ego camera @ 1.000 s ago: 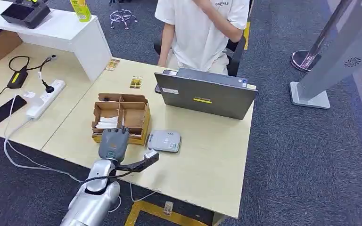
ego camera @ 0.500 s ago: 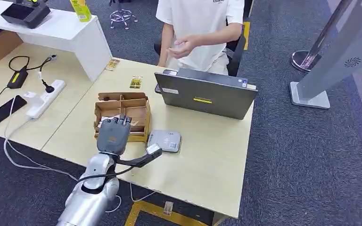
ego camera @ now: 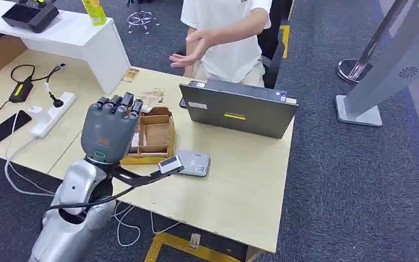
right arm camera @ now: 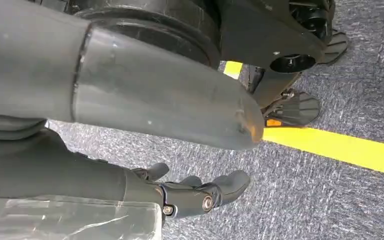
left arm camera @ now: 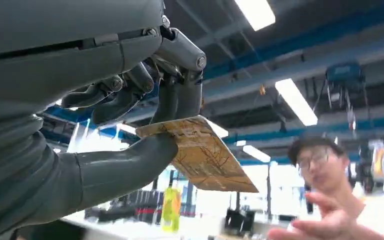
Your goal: Pass the card to the sensor for recognition and then transmit it.
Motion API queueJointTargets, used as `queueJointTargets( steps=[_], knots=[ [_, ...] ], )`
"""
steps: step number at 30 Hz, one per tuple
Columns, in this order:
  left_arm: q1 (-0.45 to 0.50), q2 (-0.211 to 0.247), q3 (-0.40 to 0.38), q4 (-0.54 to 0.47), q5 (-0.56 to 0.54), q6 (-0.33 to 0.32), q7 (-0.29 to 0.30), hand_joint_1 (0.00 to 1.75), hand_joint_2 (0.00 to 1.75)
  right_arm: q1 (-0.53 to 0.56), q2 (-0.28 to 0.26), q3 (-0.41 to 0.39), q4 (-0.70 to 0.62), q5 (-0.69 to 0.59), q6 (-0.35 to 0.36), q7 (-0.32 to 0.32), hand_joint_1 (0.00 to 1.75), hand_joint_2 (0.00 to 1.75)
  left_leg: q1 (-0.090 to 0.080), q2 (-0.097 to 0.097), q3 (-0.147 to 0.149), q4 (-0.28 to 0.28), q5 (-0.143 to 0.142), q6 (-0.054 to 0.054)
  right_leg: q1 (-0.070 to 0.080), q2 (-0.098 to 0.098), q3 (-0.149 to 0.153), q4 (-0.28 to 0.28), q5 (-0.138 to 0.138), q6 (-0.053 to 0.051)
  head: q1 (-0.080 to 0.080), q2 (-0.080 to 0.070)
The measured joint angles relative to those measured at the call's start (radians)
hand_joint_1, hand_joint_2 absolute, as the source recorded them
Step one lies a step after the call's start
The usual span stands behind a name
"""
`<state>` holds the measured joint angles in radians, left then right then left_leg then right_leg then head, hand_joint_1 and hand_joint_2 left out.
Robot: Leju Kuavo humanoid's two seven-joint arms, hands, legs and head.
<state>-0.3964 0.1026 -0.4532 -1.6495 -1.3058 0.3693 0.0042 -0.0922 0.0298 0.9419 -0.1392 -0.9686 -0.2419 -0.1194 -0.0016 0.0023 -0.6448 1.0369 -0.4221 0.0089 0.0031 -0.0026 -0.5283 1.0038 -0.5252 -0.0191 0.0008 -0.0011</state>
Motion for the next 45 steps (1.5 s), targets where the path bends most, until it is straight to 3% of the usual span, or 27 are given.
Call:
queueJointTargets(
  steps=[2,4,10,14,18,26,27,45],
  knots=[
    [-0.059,0.017,0.003,0.004,-0.008,-0.009,0.024,1.75,1.75,-0.001,0.000,0.004,0.000,0.017,0.004,0.000,0.00,0.00,0.000,0.000,0.000,0.000,0.000,0.000,0.000,-0.001,0.000,0.000,0.000,0.000,0.000,0.000],
    [-0.159,0.035,0.025,0.085,-0.053,0.010,0.041,1.75,1.75,-0.005,-0.001,0.022,0.000,0.038,0.011,0.003,0.00,0.00,0.000,-0.001,0.000,0.000,0.002,0.001,0.000,-0.002,0.000,0.000,0.001,0.001,0.000,0.000],
    [-0.467,0.077,0.122,0.613,-0.179,0.134,0.065,1.75,1.75,-0.024,-0.002,0.074,0.000,0.064,0.032,0.034,0.00,0.00,0.000,0.003,-0.001,-0.001,0.007,-0.002,0.000,0.003,-0.003,0.004,0.006,-0.001,-0.001,0.000],
    [-0.544,0.087,0.153,0.825,-0.187,0.156,0.069,1.75,1.75,-0.024,-0.003,0.091,0.000,0.062,0.037,0.038,0.00,0.00,0.000,0.002,-0.001,-0.001,0.007,-0.002,0.000,0.003,-0.003,0.004,0.006,-0.001,-0.001,0.000],
    [-0.556,0.088,0.161,0.917,-0.192,0.159,0.072,1.75,1.75,-0.023,-0.004,0.100,0.000,0.061,0.037,0.035,0.00,0.00,0.000,0.002,-0.003,-0.001,0.007,-0.002,0.000,0.002,-0.005,0.004,0.006,-0.001,-0.001,0.000],
    [-0.557,0.088,0.163,0.969,-0.194,0.156,0.078,1.75,1.75,-0.023,-0.006,0.101,0.001,0.060,0.037,0.031,0.00,0.00,0.000,0.002,-0.004,0.000,0.007,-0.002,0.000,0.002,-0.006,0.004,0.007,-0.001,0.000,0.000],
    [-0.557,0.089,0.164,0.972,-0.192,0.156,0.078,0.00,1.75,-0.023,-0.006,0.101,0.001,0.060,0.037,0.030,0.00,0.00,0.000,0.002,-0.004,0.000,0.007,-0.002,0.000,0.002,-0.006,0.004,0.007,-0.001,0.000,0.000],
    [-0.549,0.103,0.192,0.994,-0.166,0.159,0.061,0.00,1.75,-0.023,-0.012,0.104,0.004,0.046,0.038,0.029,0.00,0.00,0.000,0.001,-0.004,0.000,0.007,-0.002,0.000,0.002,-0.006,0.004,0.007,-0.001,0.000,0.000]
  ],
)
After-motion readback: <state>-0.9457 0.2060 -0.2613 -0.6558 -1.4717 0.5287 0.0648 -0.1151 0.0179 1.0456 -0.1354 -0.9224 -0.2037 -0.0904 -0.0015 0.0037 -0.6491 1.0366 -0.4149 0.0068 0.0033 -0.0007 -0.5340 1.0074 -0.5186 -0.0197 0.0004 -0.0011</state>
